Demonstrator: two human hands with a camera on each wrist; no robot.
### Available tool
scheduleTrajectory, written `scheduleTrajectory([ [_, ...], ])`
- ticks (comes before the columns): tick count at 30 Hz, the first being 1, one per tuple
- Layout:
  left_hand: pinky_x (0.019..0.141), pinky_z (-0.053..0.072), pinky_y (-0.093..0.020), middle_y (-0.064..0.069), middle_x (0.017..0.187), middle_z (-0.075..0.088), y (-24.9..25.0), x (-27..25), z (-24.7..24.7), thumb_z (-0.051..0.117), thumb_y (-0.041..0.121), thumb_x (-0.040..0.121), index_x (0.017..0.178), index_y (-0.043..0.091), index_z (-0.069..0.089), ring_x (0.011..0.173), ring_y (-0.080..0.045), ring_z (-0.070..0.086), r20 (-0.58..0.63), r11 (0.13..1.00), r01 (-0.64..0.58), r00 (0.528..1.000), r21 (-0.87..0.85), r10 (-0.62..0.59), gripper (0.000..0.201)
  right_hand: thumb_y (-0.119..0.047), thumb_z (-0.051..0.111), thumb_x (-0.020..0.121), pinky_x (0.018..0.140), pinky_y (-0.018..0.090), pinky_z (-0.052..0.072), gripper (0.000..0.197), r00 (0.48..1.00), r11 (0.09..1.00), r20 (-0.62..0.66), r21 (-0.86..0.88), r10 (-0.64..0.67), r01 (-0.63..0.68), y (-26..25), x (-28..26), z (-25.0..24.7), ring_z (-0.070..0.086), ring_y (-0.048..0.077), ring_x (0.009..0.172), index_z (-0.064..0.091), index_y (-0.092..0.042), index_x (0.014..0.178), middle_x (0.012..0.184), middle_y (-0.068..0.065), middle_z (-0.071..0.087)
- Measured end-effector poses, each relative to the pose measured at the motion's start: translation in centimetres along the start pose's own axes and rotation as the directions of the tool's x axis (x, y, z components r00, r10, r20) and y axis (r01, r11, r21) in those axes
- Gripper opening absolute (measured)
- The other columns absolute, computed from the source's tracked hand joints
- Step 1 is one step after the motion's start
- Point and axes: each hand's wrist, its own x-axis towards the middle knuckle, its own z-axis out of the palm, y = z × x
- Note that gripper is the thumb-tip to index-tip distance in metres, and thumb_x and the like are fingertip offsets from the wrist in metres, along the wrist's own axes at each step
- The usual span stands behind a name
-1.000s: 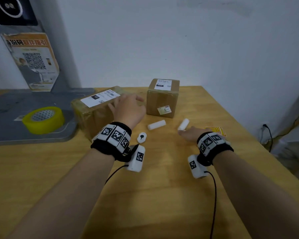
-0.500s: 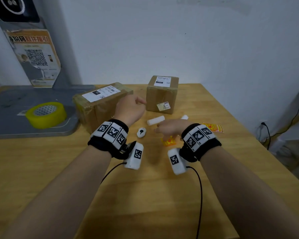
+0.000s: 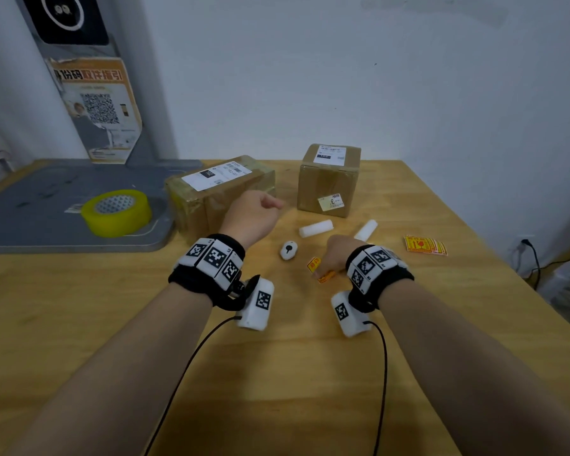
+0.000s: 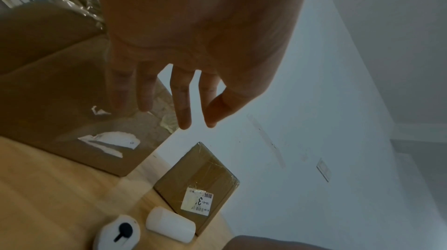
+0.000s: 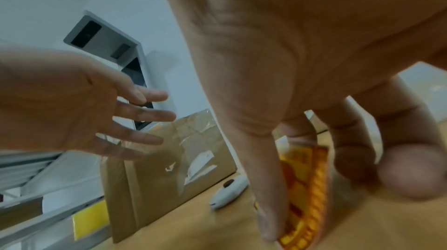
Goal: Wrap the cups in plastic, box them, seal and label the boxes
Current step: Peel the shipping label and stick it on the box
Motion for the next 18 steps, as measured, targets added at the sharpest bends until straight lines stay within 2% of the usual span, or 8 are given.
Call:
scheduleTrajectory([
  [2,0.098,0.054,-0.041,0.008,0.111,0.066,-0.5,0.3,-0.2,0.054,0.012,0.094,0.098,0.029,0.071,0.110,-0.018,0.064,-0.004,1.000,0.003,1.000,-0.021,-0.003,0.024,-0.034,0.084,0.085,0.056,0.029,0.048,0.039,1.000,0.997,-0.008,0.079,-0.008,0.009,0.3,0.2,-0.4,0.059,0.019,0.066,0.054,-0.010,0.085,0.074,0.005,0.061],
  [5,0.095,0.056,-0.041,0.006,0.111,0.072,-1.1,1.0,-0.7,0.061,0.015,0.093,0.094,0.029,0.072,0.107,-0.016,0.066,-0.012,0.994,-0.001,1.000,-0.106,-0.001,0.018,-0.028,0.081,0.088,0.052,0.027,0.048,0.031,0.996,0.918,-0.087,0.391,-0.029,0.061,0.5,0.5,-1.7,0.059,0.021,0.058,0.058,-0.008,0.080,0.068,0.008,0.065],
  [7,0.077,0.058,-0.035,0.003,0.109,0.073,-1.3,1.5,-1.2,0.065,0.018,0.094,0.095,0.027,0.072,0.102,-0.019,0.069,-0.015,0.981,0.012,1.000,-0.195,-0.016,0.012,-0.025,0.079,0.091,0.050,0.027,0.048,0.024,0.974,0.763,-0.214,0.617,-0.074,0.194,-0.1,0.5,-2.7,0.059,0.020,0.059,0.065,-0.006,0.086,0.073,0.011,0.069],
  [9,0.062,0.050,-0.027,-0.001,0.107,0.074,-1.2,2.0,-1.5,0.066,0.023,0.096,0.096,0.025,0.073,0.096,-0.019,0.070,-0.006,0.960,0.044,0.999,-0.275,-0.048,0.007,-0.024,0.080,0.090,0.050,0.025,0.051,0.020,0.939,0.580,-0.314,0.744,-0.136,0.333,-1.0,0.3,-3.8,0.061,0.015,0.058,0.073,-0.006,0.095,0.077,0.007,0.075],
  [11,0.059,0.046,-0.026,-0.005,0.103,0.077,-1.2,2.6,-1.8,0.066,0.028,0.097,0.099,0.021,0.075,0.090,-0.019,0.070,0.014,0.945,0.047,0.999,-0.324,-0.045,0.012,-0.023,0.079,0.092,0.052,0.025,0.051,0.015,0.912,0.433,-0.341,0.804,-0.227,0.408,-2.2,0.3,-4.7,0.060,0.013,0.057,0.076,-0.010,0.098,0.077,0.002,0.075],
  [13,0.057,0.046,-0.025,-0.007,0.092,0.078,-1.3,3.1,-1.9,0.066,0.028,0.099,0.102,0.016,0.075,0.078,-0.015,0.070,0.013,0.921,0.025,1.000,-0.388,-0.022,0.016,-0.023,0.075,0.095,0.054,0.026,0.049,0.016,0.887,0.341,-0.338,0.832,-0.316,0.438,-3.3,0.7,-5.5,0.058,0.012,0.057,0.077,-0.010,0.104,0.083,0.003,0.074],
  [16,0.048,0.043,-0.019,0.001,0.072,0.075,-1.4,4.0,-2.7,0.068,0.021,0.098,0.100,0.006,0.074,0.058,-0.006,0.065,-0.104,0.898,-0.063,0.994,-0.436,0.019,0.016,-0.027,0.069,0.099,0.055,0.027,0.048,0.017,0.853,0.260,-0.352,0.846,-0.385,0.466,-4.6,1.4,-6.2,0.058,0.014,0.058,0.077,-0.013,0.103,0.091,0.007,0.073],
  [18,0.045,0.043,-0.019,-0.001,0.071,0.073,-1.6,4.5,-3.2,0.072,0.019,0.095,0.095,0.003,0.075,0.054,-0.006,0.063,-0.177,0.892,-0.109,0.984,-0.438,0.034,0.016,-0.028,0.067,0.101,0.055,0.028,0.046,0.017,0.843,0.226,-0.371,0.849,-0.389,0.478,-5.2,2.0,-6.2,0.058,0.015,0.058,0.076,-0.014,0.097,0.090,0.007,0.072],
])
